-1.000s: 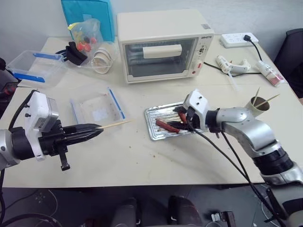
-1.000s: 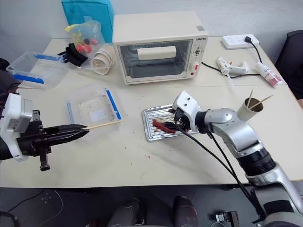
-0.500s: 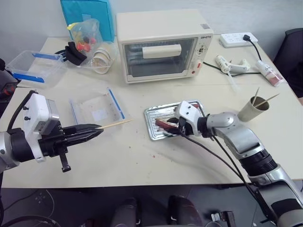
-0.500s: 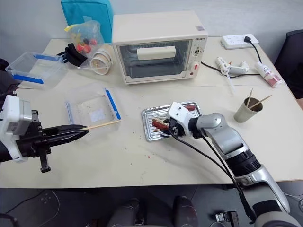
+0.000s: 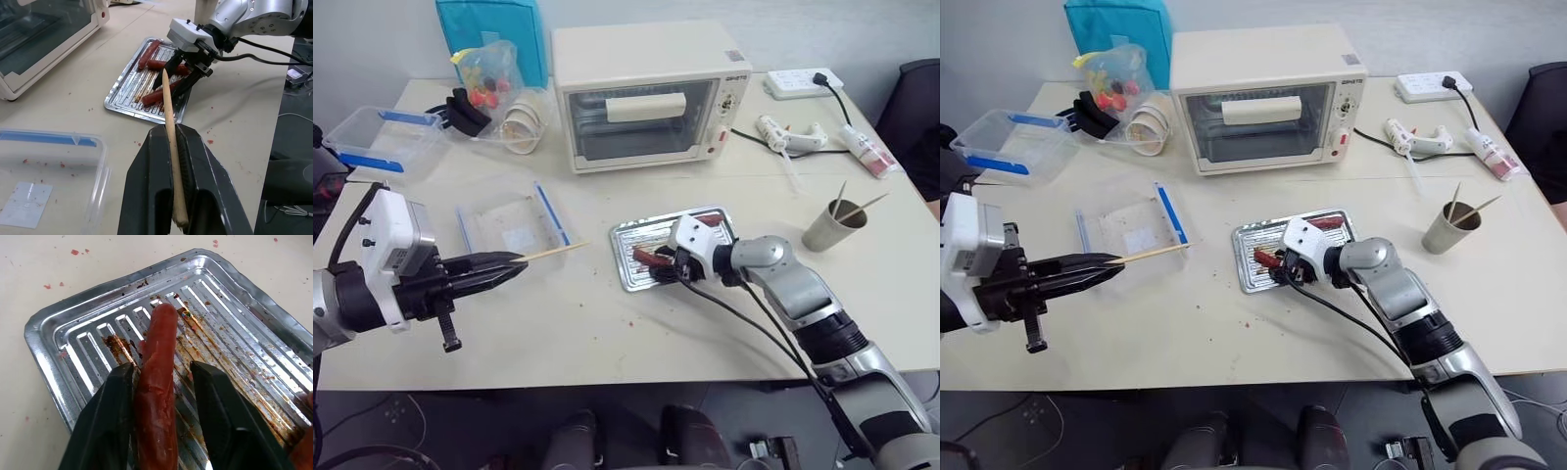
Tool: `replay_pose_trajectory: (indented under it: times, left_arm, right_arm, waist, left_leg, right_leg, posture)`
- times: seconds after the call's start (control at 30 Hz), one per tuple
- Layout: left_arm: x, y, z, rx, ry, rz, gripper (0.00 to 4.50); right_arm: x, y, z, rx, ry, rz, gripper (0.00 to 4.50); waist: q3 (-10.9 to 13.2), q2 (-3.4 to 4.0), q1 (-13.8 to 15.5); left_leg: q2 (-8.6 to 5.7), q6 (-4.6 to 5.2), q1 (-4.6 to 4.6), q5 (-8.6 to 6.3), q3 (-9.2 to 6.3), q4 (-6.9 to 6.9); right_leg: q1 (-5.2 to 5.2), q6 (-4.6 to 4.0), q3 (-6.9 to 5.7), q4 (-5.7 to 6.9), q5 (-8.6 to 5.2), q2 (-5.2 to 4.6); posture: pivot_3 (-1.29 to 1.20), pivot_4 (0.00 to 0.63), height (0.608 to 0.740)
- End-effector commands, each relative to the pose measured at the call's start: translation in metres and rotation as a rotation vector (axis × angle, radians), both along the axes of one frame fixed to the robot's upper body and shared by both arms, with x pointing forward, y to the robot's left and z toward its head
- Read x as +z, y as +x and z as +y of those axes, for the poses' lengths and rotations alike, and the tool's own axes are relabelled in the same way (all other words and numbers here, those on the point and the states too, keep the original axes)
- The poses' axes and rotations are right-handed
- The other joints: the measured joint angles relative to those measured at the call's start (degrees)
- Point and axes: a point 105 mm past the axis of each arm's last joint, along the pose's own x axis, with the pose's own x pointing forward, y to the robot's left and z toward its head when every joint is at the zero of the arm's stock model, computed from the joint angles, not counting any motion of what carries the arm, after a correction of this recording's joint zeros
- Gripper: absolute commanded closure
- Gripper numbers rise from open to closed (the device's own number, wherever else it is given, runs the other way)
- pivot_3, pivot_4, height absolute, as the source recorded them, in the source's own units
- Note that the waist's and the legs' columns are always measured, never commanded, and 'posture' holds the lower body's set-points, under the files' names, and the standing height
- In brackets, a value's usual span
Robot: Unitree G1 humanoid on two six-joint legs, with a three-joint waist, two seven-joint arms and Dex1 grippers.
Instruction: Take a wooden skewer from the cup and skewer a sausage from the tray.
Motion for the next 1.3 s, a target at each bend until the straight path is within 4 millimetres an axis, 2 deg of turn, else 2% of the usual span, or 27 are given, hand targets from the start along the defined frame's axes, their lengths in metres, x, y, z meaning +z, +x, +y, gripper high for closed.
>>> replay_pose_trajectory:
  times: [0.03,0.37,0.57,0.67,0.9,1.3]
  left_arm:
    - [0.006,0.001,0.001,0.008,0.009,-0.039,4.50]
    - [0.003,0.005,0.000,-0.004,0.012,-0.041,4.50]
    - [0.003,0.007,-0.001,-0.011,0.008,-0.048,4.50]
    - [0.003,0.007,-0.001,-0.012,0.007,-0.050,4.50]
    - [0.005,0.007,-0.001,-0.015,0.005,-0.053,4.50]
    - [0.004,0.010,-0.002,-0.025,0.007,-0.044,4.50]
  right_arm:
    - [0.004,0.002,-0.003,-0.012,-0.002,-0.010,3.47]
    - [0.023,-0.005,0.002,0.007,0.044,0.004,3.47]
    - [0.018,-0.003,0.001,-0.015,0.042,0.011,3.47]
    - [0.015,0.000,-0.002,-0.040,0.050,0.031,2.87]
    - [0.018,0.002,-0.001,-0.045,0.047,0.005,0.70]
    - [0.018,-0.003,0.003,-0.036,0.060,0.012,0.70]
  waist:
    - [0.0,0.00,0.0]
    - [0.0,0.00,0.0]
    - [0.0,0.00,0.0]
    - [0.0,0.00,-0.1]
    - [0.0,0.00,0.0]
    - [0.0,0.00,0.0]
  left_leg:
    - [0.00,0.00,0.00,0.00,0.00,0.00]
    - [0.00,0.00,0.01,0.00,0.01,0.00]
    - [0.00,0.00,0.00,0.00,0.02,0.00]
    - [0.00,0.00,0.00,0.00,0.02,0.00]
    - [0.00,0.00,0.00,0.00,0.02,0.00]
    - [-0.01,0.00,0.00,0.00,0.02,0.00]
  right_leg:
    - [0.00,0.00,0.00,0.00,0.00,0.00]
    - [-0.01,0.00,0.01,0.01,0.00,0.00]
    - [-0.01,0.00,0.01,0.01,0.00,0.00]
    - [-0.02,0.00,0.01,0.02,0.00,0.01]
    - [-0.02,0.00,0.01,0.01,0.00,0.01]
    - [-0.02,0.00,0.01,0.02,0.00,0.01]
  posture:
    - [0.00,0.150,0.740]
    - [0.00,0.150,0.740]
    - [0.00,0.150,0.740]
    - [0.00,0.150,0.740]
    - [0.00,0.150,0.740]
    - [0.00,0.150,0.740]
